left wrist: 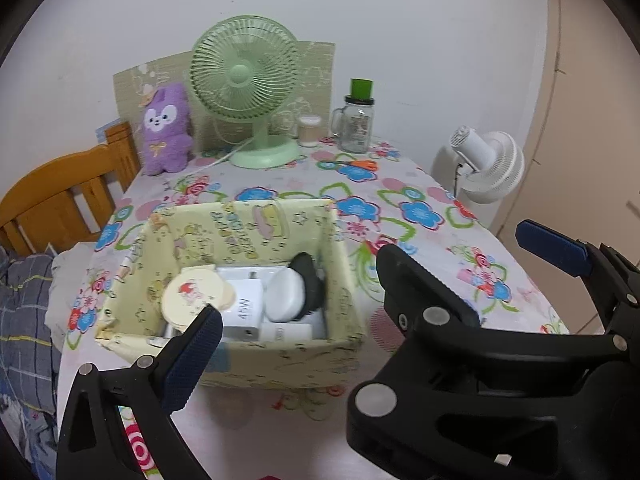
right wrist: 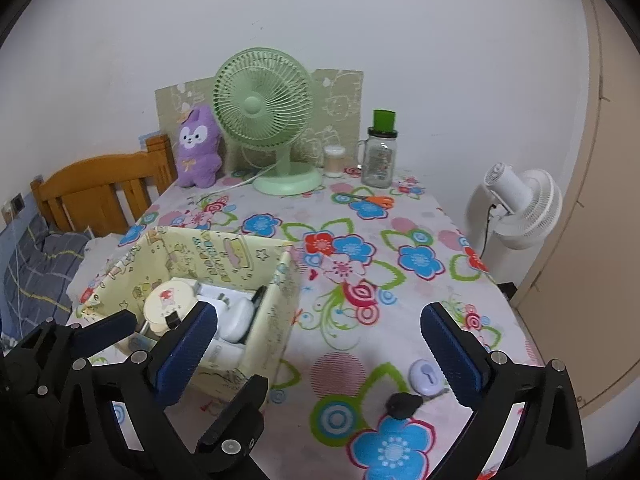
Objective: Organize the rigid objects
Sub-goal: 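Open both tools and withdraw them up out of the yellow box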
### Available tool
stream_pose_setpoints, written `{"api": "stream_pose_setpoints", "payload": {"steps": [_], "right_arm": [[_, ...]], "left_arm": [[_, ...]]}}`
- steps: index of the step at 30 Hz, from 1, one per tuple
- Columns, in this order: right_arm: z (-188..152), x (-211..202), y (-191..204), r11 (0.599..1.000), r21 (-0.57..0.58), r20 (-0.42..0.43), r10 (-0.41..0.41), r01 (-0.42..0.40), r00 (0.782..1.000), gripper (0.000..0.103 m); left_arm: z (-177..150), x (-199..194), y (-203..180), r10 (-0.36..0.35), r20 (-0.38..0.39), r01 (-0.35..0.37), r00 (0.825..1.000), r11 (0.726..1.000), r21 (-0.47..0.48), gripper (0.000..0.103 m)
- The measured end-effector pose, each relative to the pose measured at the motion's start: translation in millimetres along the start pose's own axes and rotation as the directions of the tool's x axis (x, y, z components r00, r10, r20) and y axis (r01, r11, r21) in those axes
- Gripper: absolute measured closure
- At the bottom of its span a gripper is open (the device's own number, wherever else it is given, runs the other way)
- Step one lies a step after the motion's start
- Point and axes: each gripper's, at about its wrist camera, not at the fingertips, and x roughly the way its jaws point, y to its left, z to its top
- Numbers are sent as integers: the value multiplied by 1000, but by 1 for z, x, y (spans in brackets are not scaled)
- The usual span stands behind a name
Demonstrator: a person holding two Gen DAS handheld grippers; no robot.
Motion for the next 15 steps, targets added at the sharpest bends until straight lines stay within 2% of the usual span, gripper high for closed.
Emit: {"api": "stream_pose_setpoints", "payload": {"steps": [15], "right_arm": [[-14, -6, -40, 999, 29, 2, -29, 29, 1000, 0]], "left_arm": [[-5, 8, -41, -25, 5, 25, 1000, 999, 42, 0]]}}
